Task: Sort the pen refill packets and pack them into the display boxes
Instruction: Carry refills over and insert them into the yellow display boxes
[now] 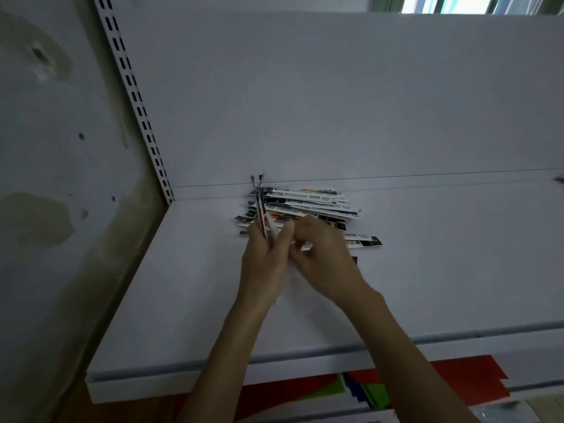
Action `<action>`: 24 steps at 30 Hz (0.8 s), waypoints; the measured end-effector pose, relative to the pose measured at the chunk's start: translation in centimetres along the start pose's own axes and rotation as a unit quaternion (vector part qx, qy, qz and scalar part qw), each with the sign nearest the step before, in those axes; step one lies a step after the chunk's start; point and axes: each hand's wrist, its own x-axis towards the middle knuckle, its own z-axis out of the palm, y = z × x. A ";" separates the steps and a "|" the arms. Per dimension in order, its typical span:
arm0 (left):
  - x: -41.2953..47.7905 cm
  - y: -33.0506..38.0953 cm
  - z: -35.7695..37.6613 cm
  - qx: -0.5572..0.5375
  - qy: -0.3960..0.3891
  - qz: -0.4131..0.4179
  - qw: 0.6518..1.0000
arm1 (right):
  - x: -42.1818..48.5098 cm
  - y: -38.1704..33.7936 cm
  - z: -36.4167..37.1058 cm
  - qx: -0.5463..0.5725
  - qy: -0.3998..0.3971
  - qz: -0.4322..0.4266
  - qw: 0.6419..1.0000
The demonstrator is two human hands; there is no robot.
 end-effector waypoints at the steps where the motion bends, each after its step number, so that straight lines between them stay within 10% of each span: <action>1: 0.1 0.1 0.2 -0.003 0.004 -0.003 1.000 | 0.0 -0.4 0.3 0.023 -0.040 -0.012 0.999; 11: 1.1 1.5 7.6 0.037 -0.140 0.071 0.987 | -5.1 8.9 -12.1 -0.106 0.101 0.259 0.955; 24: -7.2 8.1 37.2 -0.020 -0.407 0.064 0.911 | -23.1 17.9 -38.8 -0.233 0.232 0.485 0.810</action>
